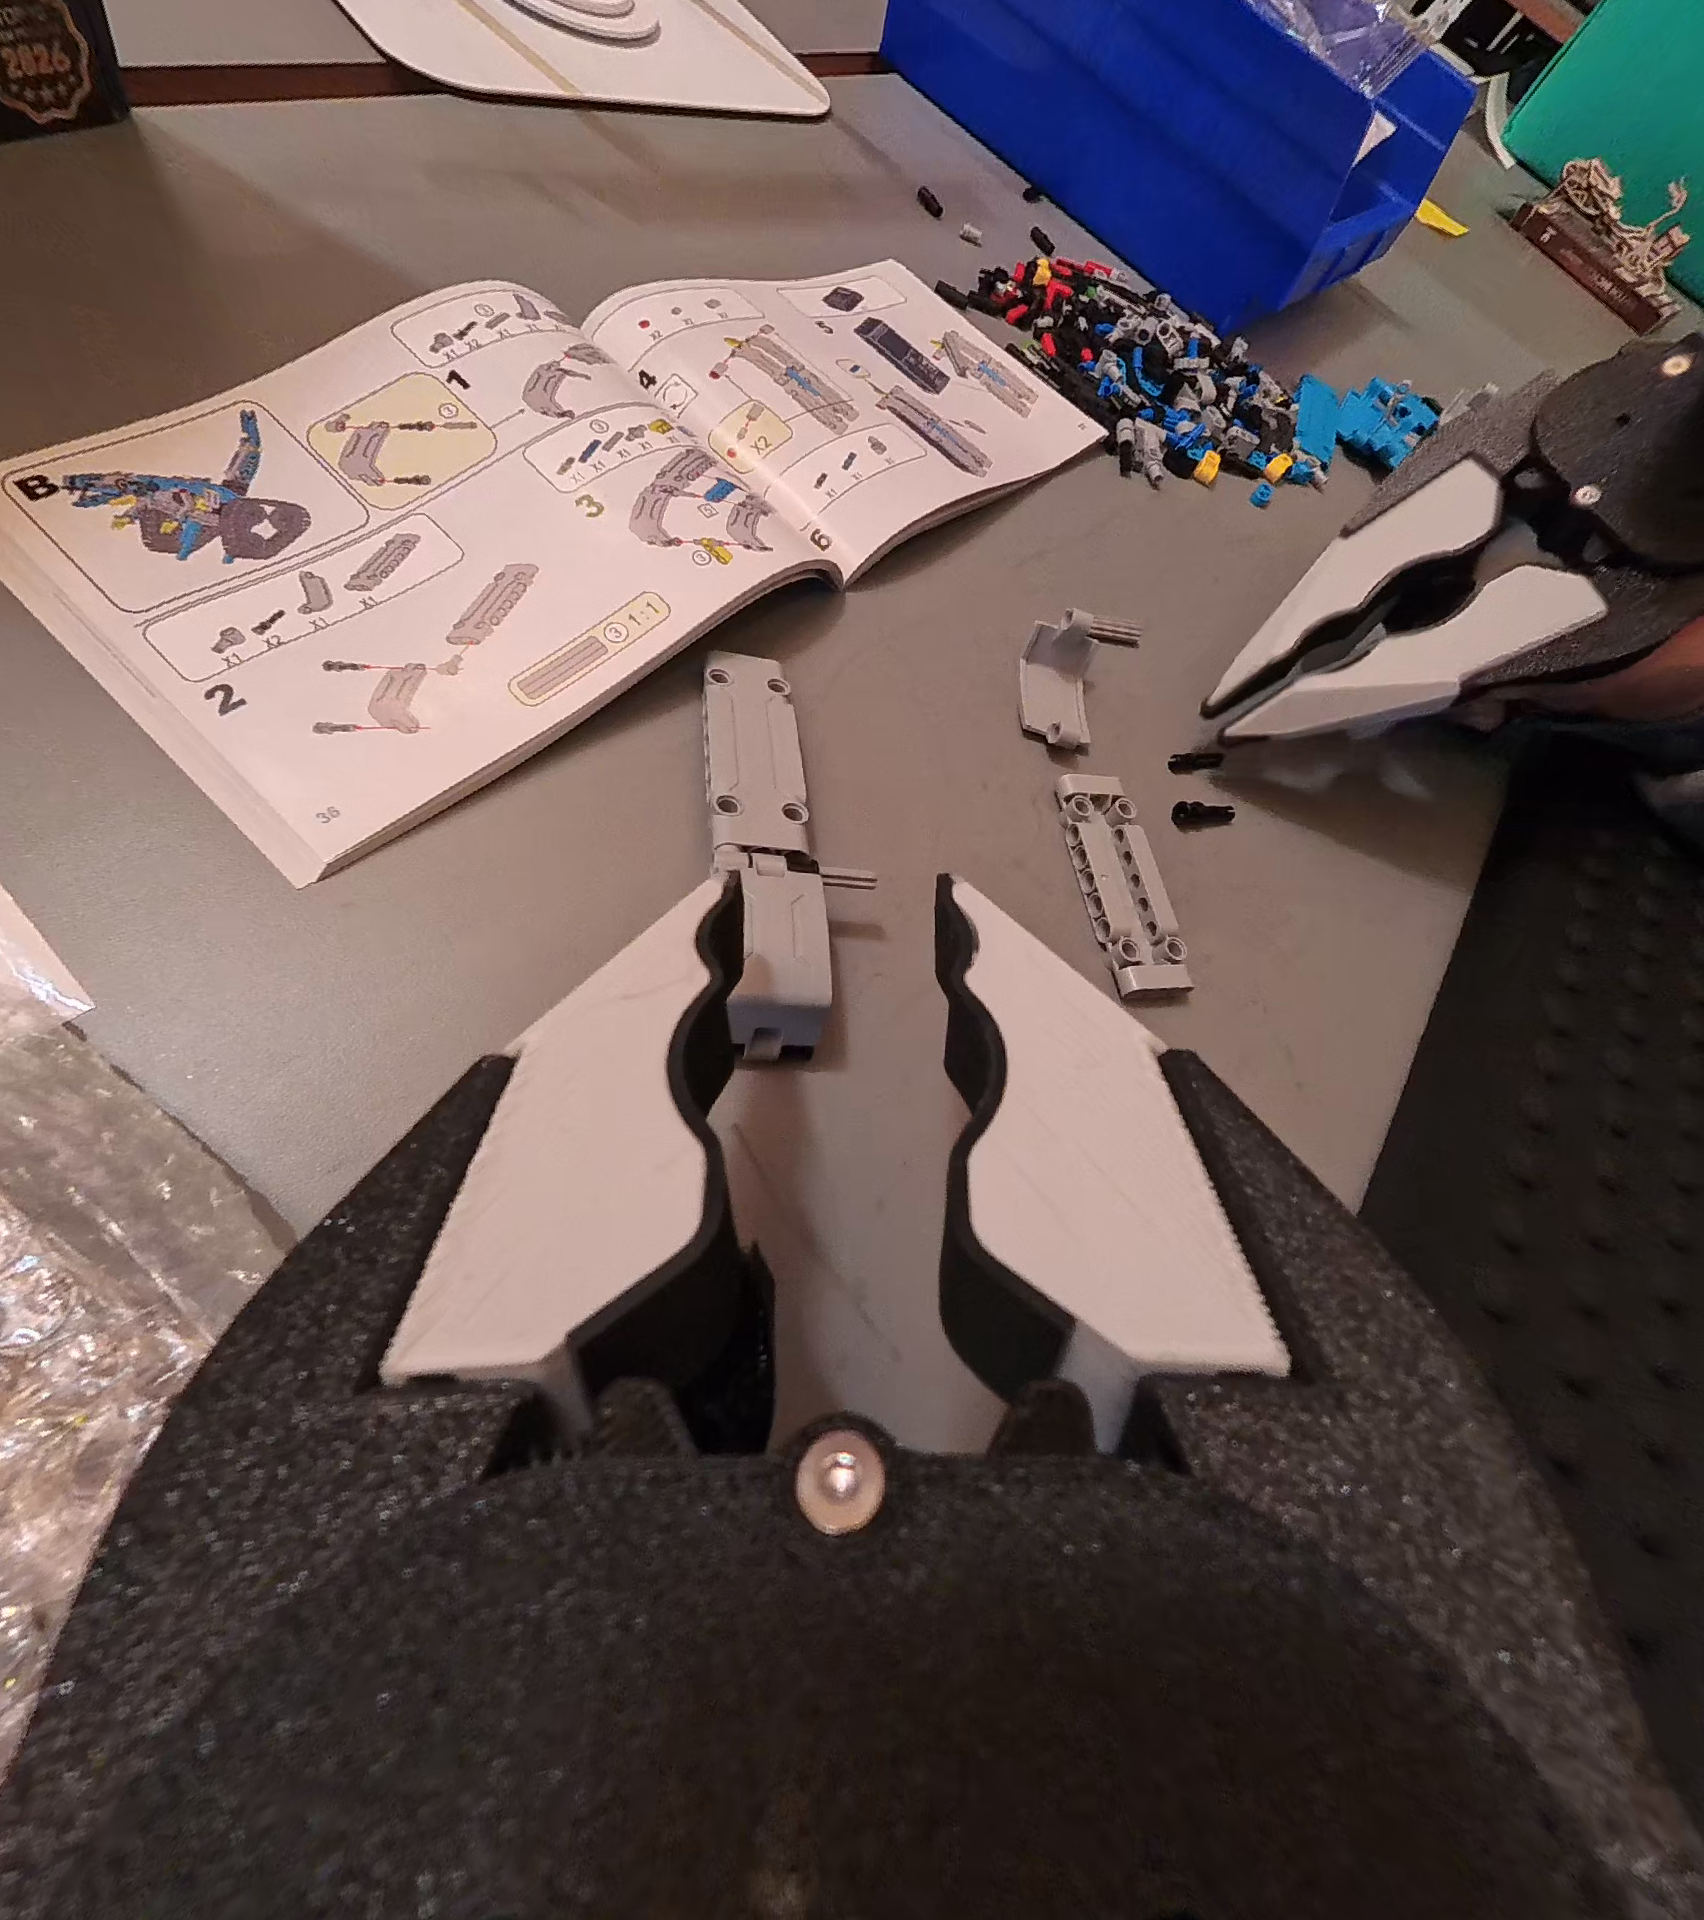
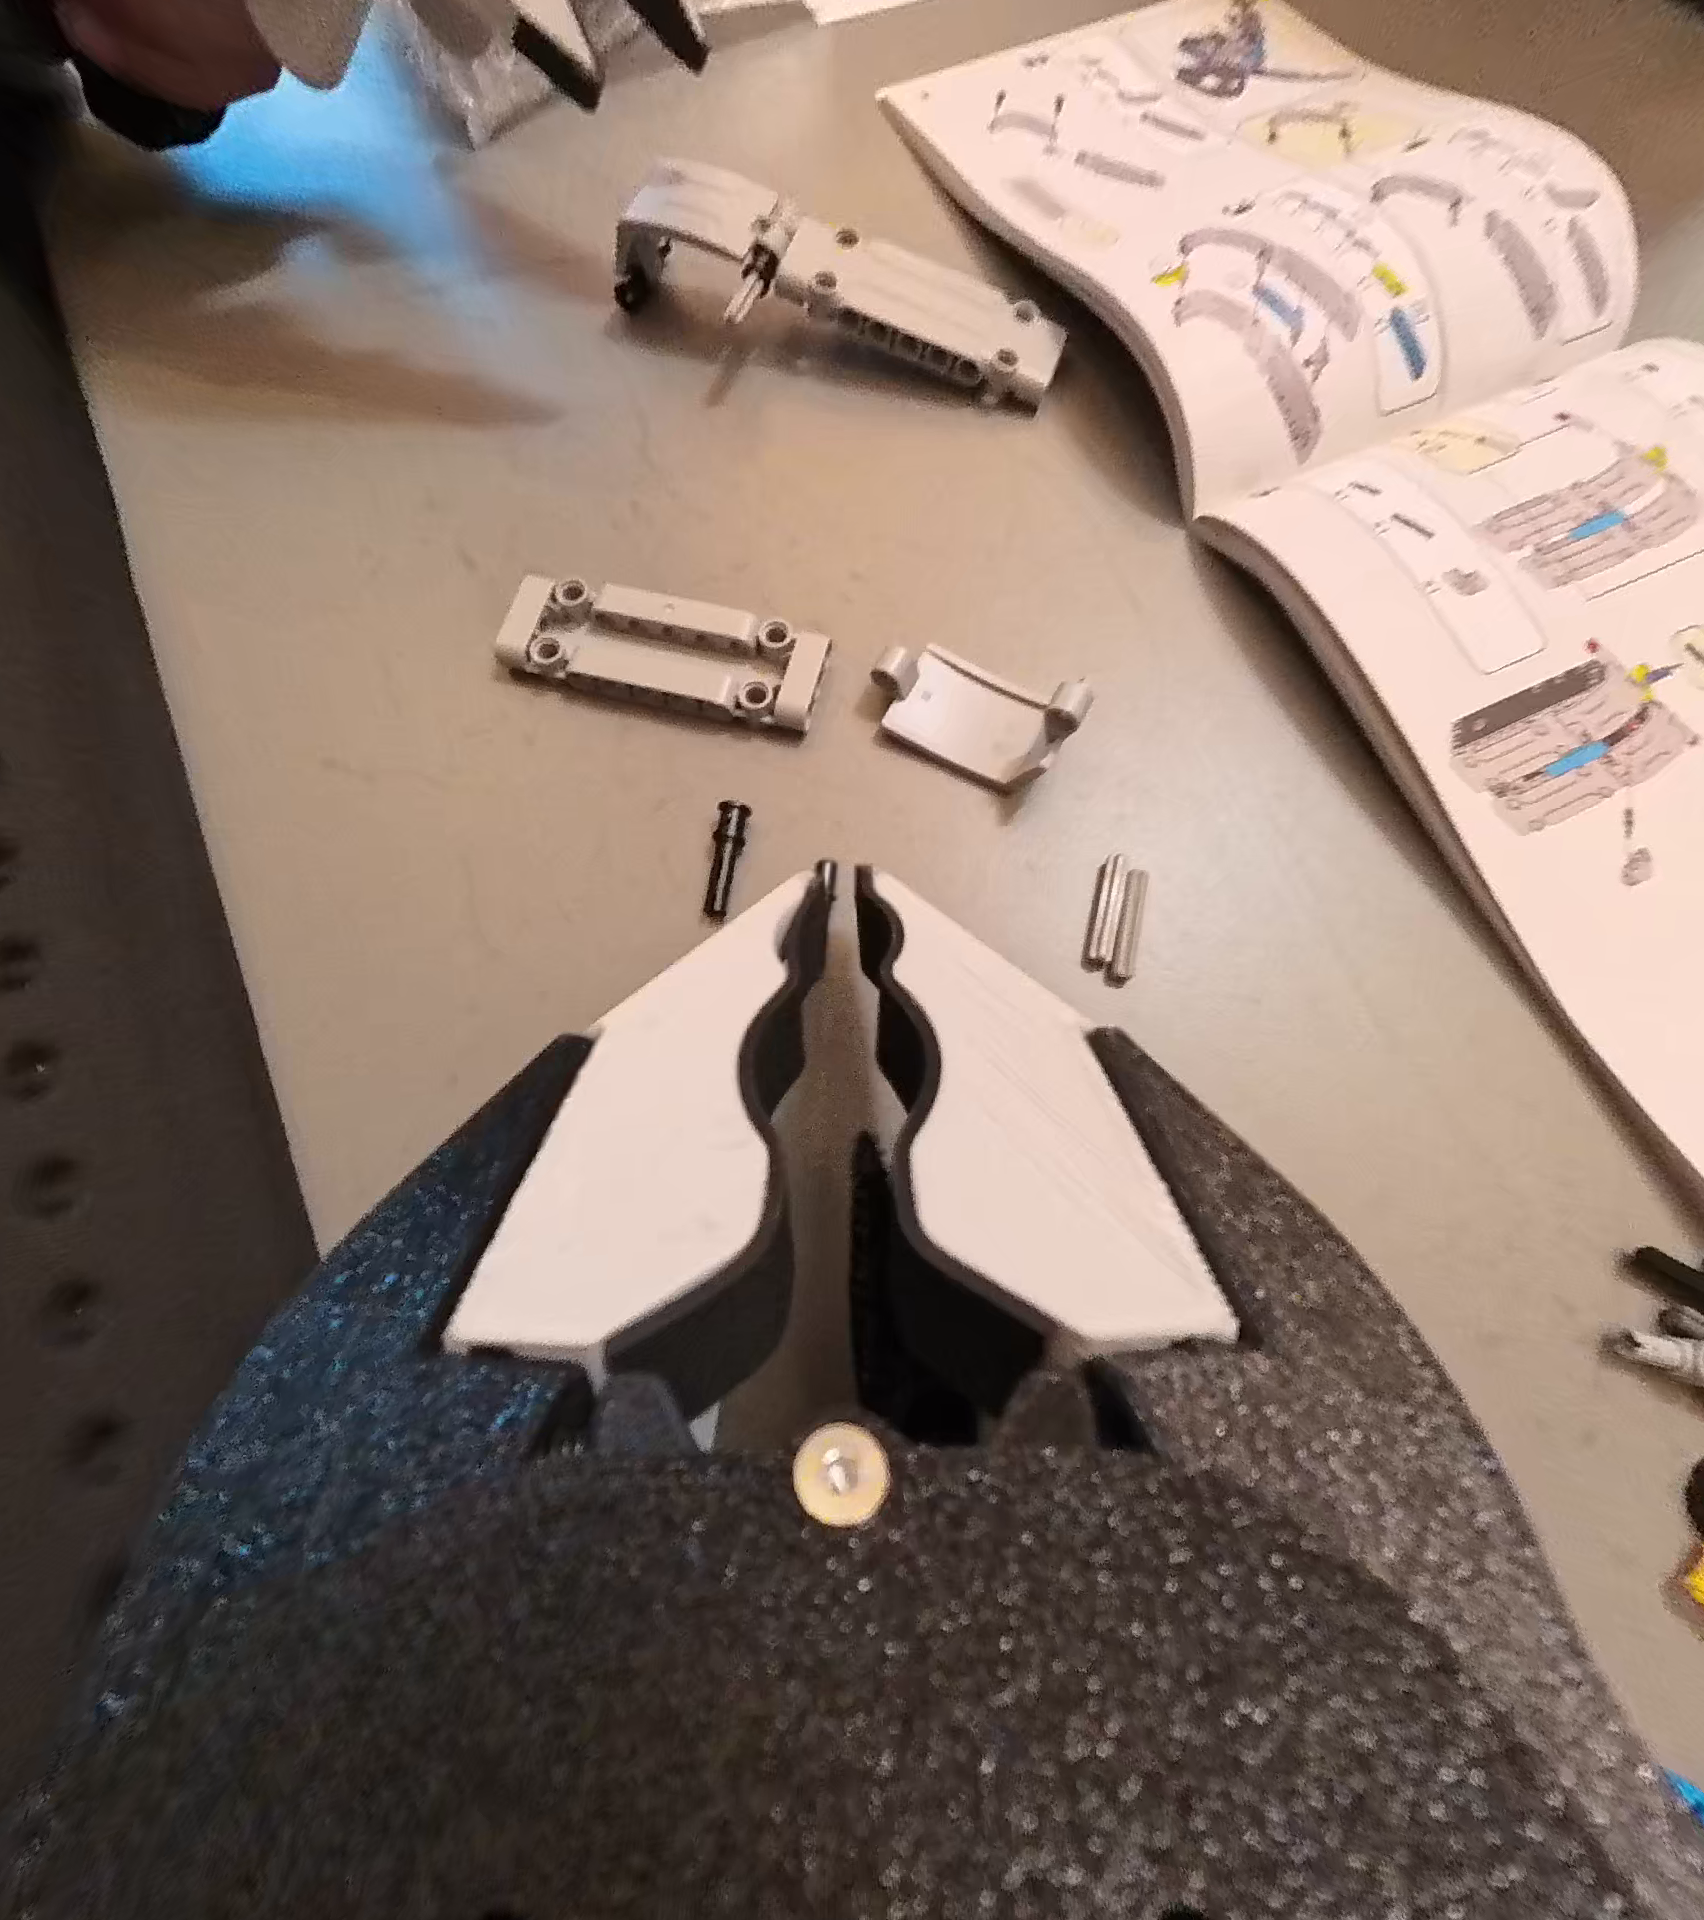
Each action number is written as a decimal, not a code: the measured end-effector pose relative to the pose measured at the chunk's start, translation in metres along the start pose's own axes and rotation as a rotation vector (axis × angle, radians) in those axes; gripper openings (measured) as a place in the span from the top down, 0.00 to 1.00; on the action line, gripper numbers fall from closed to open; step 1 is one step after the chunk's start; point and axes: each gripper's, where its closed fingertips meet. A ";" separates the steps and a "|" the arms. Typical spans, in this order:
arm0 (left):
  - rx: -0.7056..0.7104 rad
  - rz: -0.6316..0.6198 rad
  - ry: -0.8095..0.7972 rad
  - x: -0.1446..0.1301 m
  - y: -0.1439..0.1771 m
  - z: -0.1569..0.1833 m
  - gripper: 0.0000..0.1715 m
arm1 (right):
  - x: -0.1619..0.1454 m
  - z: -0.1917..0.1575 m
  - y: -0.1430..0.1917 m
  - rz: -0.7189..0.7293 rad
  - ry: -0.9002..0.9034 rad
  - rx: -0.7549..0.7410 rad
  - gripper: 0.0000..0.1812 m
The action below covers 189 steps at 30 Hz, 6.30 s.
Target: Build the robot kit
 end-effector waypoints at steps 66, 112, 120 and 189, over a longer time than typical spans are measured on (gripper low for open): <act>-0.008 0.002 0.009 0.001 0.001 0.001 0.79 | -0.011 0.062 0.007 0.023 -0.345 -0.187 0.94; -0.012 0.000 0.012 0.000 0.000 0.001 0.79 | -0.008 0.085 0.028 -0.027 -0.100 -0.449 0.98; -0.014 0.003 0.014 0.001 0.001 0.001 0.79 | -0.018 0.101 0.039 -0.067 -0.098 -0.536 0.98; -0.074 0.011 0.028 0.004 0.007 0.013 0.79 | -0.080 0.202 0.078 -0.102 -0.570 -0.711 0.90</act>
Point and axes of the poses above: each gripper's, where its closed fingertips meet, y back along the fingers, x out of its top, z = x × y across the jaws, and after that the axes turned 5 degrees about y, right-handed
